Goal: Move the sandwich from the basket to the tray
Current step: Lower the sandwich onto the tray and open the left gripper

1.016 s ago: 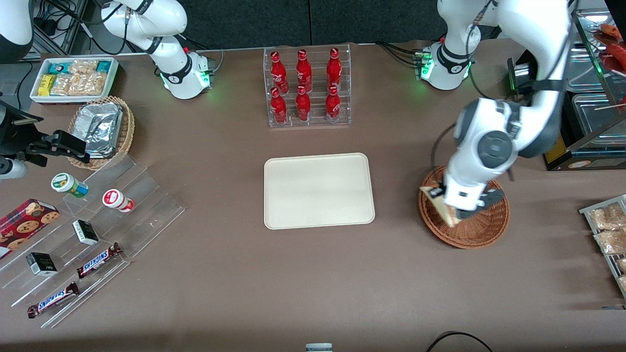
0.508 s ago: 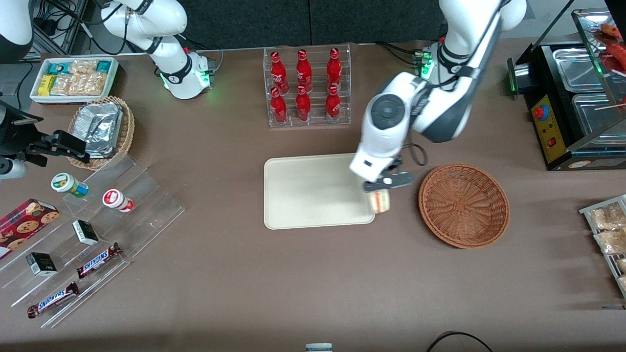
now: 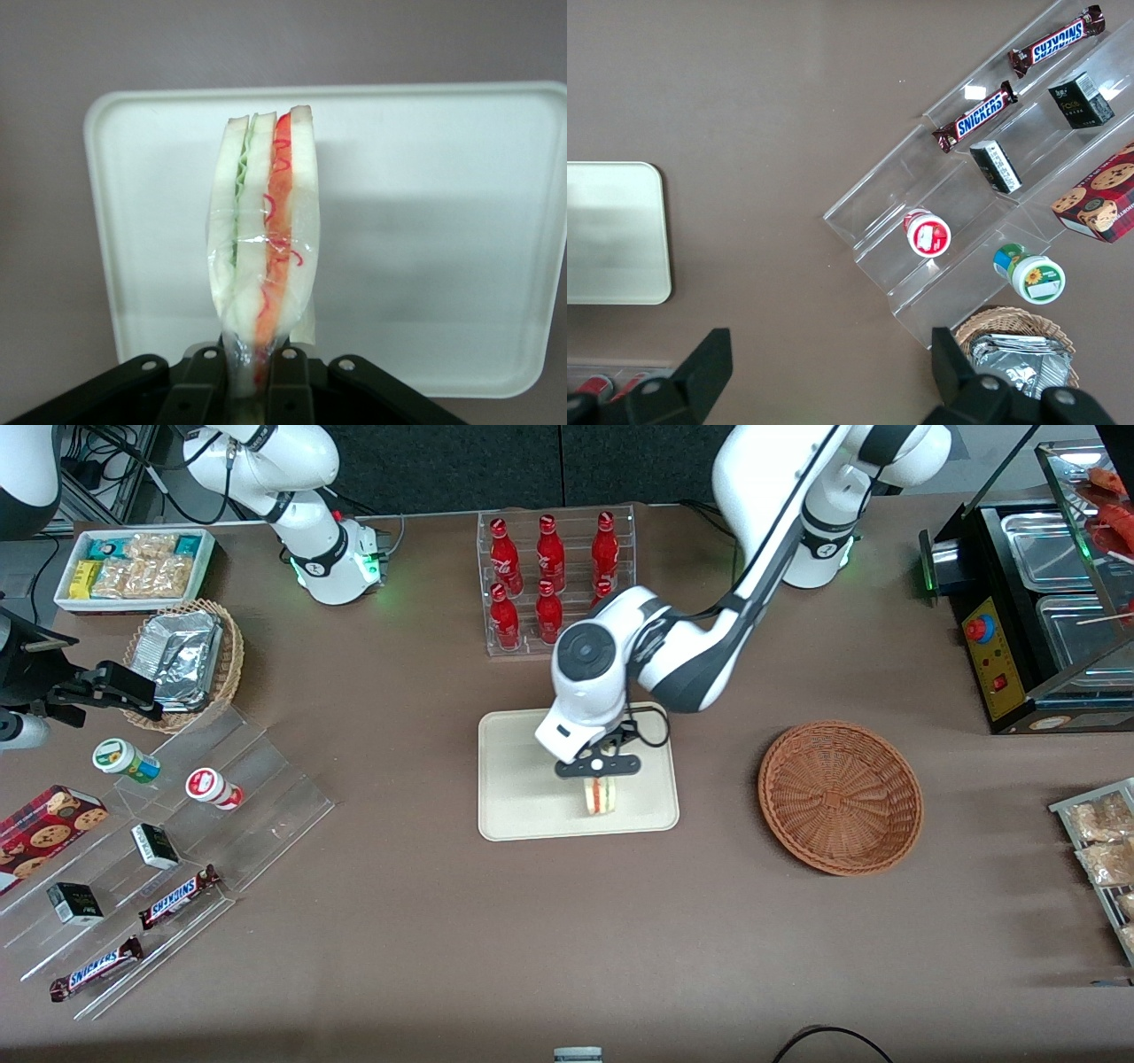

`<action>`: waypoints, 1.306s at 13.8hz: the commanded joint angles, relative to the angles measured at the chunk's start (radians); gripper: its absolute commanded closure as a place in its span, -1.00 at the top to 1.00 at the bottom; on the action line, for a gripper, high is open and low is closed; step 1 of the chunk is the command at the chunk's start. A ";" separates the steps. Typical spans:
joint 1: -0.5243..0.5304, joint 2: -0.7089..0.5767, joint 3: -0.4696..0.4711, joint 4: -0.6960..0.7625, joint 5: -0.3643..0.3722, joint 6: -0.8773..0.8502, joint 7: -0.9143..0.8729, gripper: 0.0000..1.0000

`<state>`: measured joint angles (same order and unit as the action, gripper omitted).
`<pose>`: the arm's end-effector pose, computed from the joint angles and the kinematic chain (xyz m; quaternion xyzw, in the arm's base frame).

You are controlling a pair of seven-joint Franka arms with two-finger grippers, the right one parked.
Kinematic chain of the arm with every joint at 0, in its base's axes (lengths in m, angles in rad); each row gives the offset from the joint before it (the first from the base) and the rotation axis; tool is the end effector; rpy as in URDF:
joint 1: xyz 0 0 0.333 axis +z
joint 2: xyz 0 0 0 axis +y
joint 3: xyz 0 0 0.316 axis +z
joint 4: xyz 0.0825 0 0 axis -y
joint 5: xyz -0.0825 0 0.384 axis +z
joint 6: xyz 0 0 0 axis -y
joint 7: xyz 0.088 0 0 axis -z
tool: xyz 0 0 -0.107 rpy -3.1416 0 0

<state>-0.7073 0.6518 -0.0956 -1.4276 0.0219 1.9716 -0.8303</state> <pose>0.5021 -0.5004 0.3049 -0.9983 -0.0171 0.0502 0.0248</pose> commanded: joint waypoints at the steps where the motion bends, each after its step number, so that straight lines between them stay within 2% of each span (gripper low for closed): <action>1: -0.004 0.083 -0.015 0.130 -0.017 -0.085 0.034 -1.00; 8: -0.020 0.147 -0.030 0.165 -0.016 -0.069 0.059 -1.00; 17: -0.029 0.164 -0.029 0.134 -0.005 -0.028 0.046 -1.00; 18: -0.027 0.164 -0.029 0.134 -0.007 -0.028 0.046 -0.85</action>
<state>-0.7236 0.8093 -0.1331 -1.3053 0.0167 1.9350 -0.7858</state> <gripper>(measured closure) 0.846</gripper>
